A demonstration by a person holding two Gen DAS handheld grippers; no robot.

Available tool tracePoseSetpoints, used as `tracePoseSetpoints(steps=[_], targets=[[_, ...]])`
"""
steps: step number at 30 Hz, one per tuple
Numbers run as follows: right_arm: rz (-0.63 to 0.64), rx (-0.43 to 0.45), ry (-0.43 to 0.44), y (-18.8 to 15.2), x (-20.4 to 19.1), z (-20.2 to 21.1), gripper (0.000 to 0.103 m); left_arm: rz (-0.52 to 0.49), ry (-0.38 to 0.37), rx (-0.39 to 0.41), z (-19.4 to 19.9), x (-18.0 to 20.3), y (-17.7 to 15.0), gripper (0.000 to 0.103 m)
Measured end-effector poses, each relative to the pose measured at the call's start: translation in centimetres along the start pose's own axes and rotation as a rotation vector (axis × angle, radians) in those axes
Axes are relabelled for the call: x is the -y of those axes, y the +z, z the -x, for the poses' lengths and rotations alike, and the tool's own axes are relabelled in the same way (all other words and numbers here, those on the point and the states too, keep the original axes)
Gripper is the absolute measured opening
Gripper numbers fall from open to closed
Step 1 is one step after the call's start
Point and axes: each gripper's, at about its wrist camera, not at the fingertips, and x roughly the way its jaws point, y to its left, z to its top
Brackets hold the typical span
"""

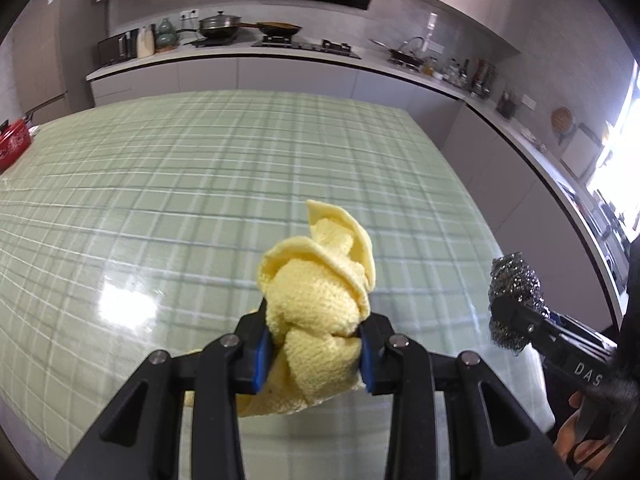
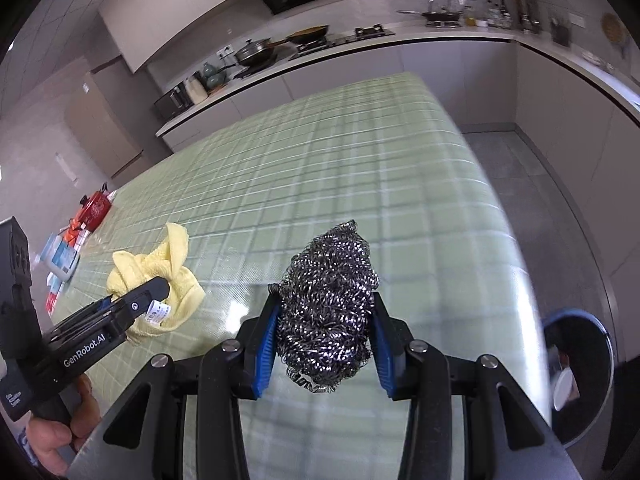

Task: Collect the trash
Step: 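Carry the steel wool and yellow cloth over the black bin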

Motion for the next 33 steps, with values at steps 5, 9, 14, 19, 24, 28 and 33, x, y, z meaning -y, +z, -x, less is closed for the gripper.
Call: tracePoseSetpoints(steps=[5,9,14,19,24,28,33], targets=[[-0.073,0.015,-0.044,-2.4,2.3,2.8,0.044,-0.048,-0.062,0.007,0.5,1.5,-0.9,0.036],[-0.092,-0.019,-0.084,-5.2,3.6,4.3,0.044,-0.046,-0.107,-0.001,0.6,2.5,-2.5,0.036],[-0.107,-0.031,-0.081,-7.2,4.6,6.1,0.044,-0.050,-0.122,-0.034,1.4,4.4,-4.2,0.036],[-0.108,-0.001,-0.062,-7.7,7.3,8.5,0.044,-0.068,-0.118,-0.010,2.3,7.7,-4.7,0.036],[-0.107,0.013,-0.033,-7.8,12.2,10.6,0.044,-0.063,-0.097,0.007,2.2,12.6,-6.0,0.036],[-0.088,0.005,-0.012,-8.0,17.7,12.4,0.044,-0.025,-0.064,0.021,2.0,17.1,-7.0,0.036],[-0.052,-0.004,-0.026,-8.1,24.0,15.1,0.044,-0.013,-0.073,0.019,1.5,22.6,-8.3,0.036]])
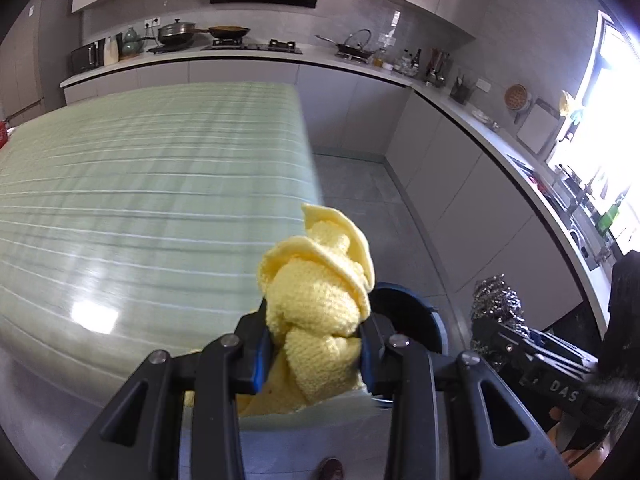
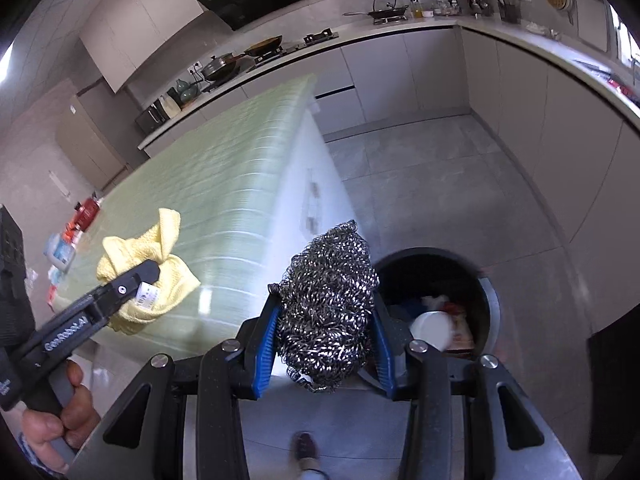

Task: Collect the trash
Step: 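Carry the steel wool and yellow cloth over the black bin, then open both tools to drop the steel wool and yellow cloth into the bin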

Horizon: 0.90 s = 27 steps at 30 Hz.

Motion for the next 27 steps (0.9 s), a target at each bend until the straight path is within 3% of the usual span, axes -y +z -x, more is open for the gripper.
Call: tracePoseSetpoints(steps=[10,19,27], targets=[[-0.084,-0.002,-0.040,-0.8,8.2,2.2,0.044,-0.070,-0.045,-0.058,-2.9,6.6,-1.4,0.036],[-0.144,-0.051,-0.046,-1.2,11.9,-1.2,0.044,-0.090,-0.011,-0.152,-6.8,9.2,-4.5,0.036],[-0.113,-0.081,-0.048,-0.5,13.3,-4.9,0.044,-0.090,0.042,-0.206,-10.4,9.6,-6.4,0.036]])
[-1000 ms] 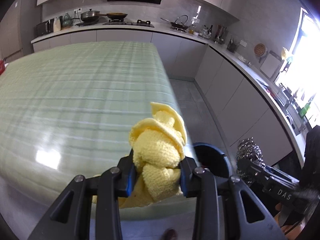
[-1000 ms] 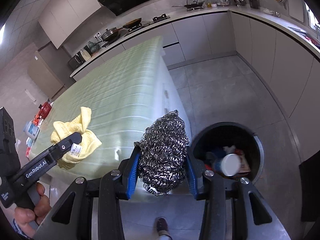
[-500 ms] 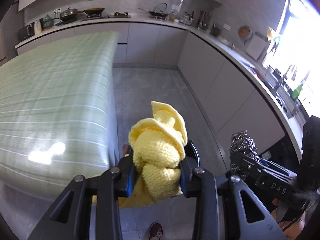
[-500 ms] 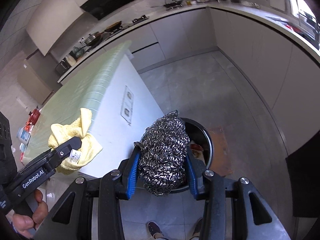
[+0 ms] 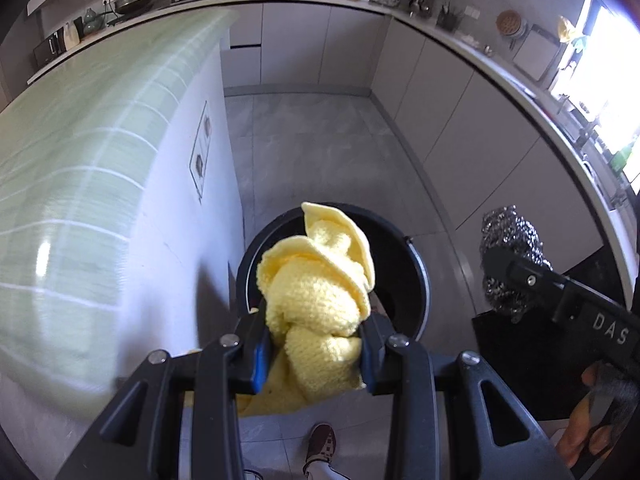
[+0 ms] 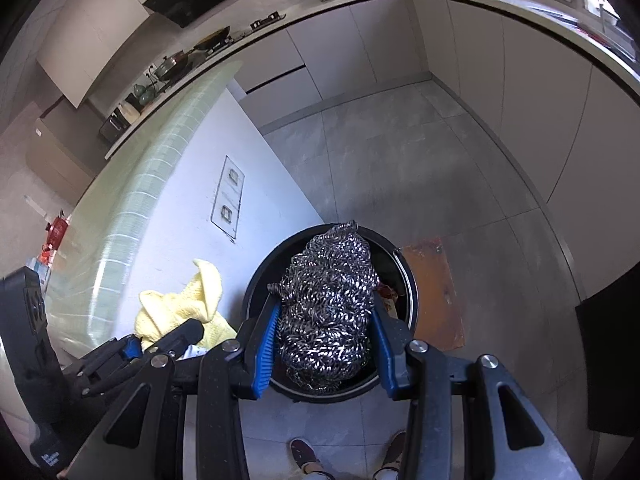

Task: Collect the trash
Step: 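Open both tools to drop the steel wool and yellow cloth into the bin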

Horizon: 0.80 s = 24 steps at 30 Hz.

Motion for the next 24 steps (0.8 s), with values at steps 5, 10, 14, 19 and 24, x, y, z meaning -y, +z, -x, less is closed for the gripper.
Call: tracePoseSetpoints(steps=[5,10,14,19,24], targets=[[0.023,-0.038,0.003,0.3,1.1,-3.8,0.044,0.002,0.043,-0.006,-2.6,0.2,0.6,0.037],[0.086,-0.061,0.024,1.6,1.0,-8.1,0.049,0.008,0.057,-0.017,-4.8,0.0,0.6,0.048],[0.108,-0.058,-0.013,2.7,1.0,-10.6,0.063,0.035,0.113,0.011,-4.8,-0.4,0.5,0.066],[0.074,0.028,-0.037,3.7,1.7,-9.5,0.064,0.050,0.126,0.073,-2.9,-0.2,0.6,0.070],[0.058,0.051,-0.034,3.8,1.3,-6.6,0.064,0.046,0.102,0.072,0.1,0.8,0.8,0.070]])
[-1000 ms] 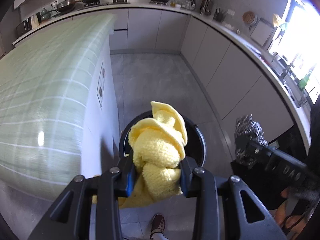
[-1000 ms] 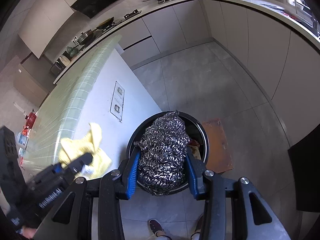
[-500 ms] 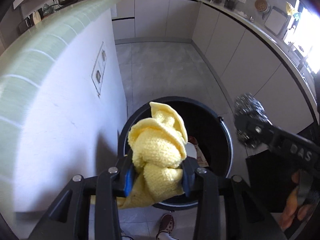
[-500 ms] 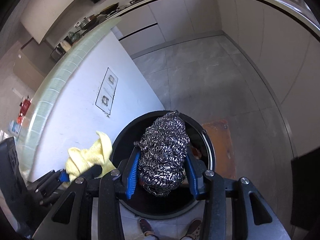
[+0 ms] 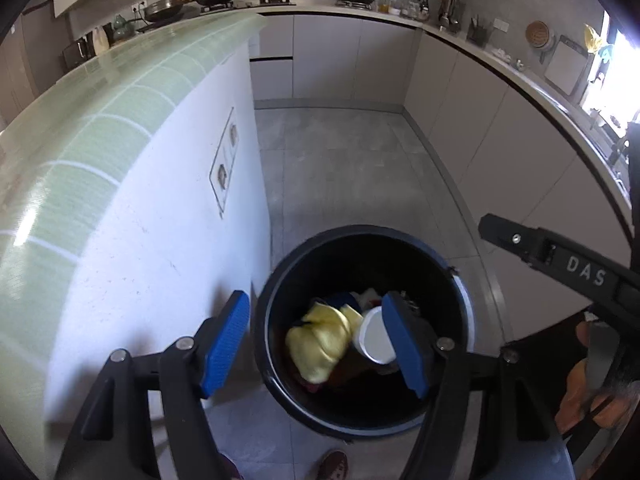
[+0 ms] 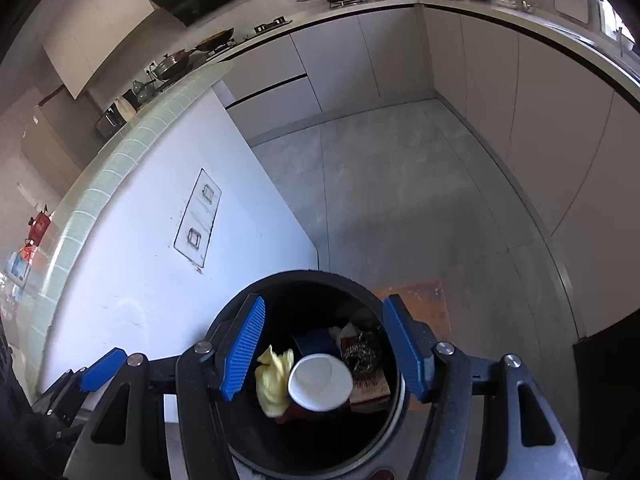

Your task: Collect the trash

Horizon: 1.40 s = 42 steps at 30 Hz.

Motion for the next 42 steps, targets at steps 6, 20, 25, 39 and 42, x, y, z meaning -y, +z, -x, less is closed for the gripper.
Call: tracePoseSetpoints(steps=[6,20,25,39,42], targets=[[-0.012,-0.029,-0.009,-0.1,-0.2,4.5,0.064,0.008,-0.047,0.027,5.7,0.7,0.6,0.070],[0.131,0.075,0.019,-10.8,-14.6,20.1,0.069,-0.003,-0.024,0.174,21.3,-10.0,-5.1,0.073],[0.179,0.105,0.030,-17.3,-22.1,24.2,0.072,-0.011,0.038,0.218,26.0,-15.2,-9.3,0.085],[0.216,0.303,-0.085,-24.7,-28.3,35.8,0.083,0.085,0.086,0.313,33.7,-18.7,-15.2,0.088],[0.193,0.288,-0.087,-24.8,-27.0,36.6,0.083,0.089,0.088,0.323,34.2,-17.5,-15.7,0.088]])
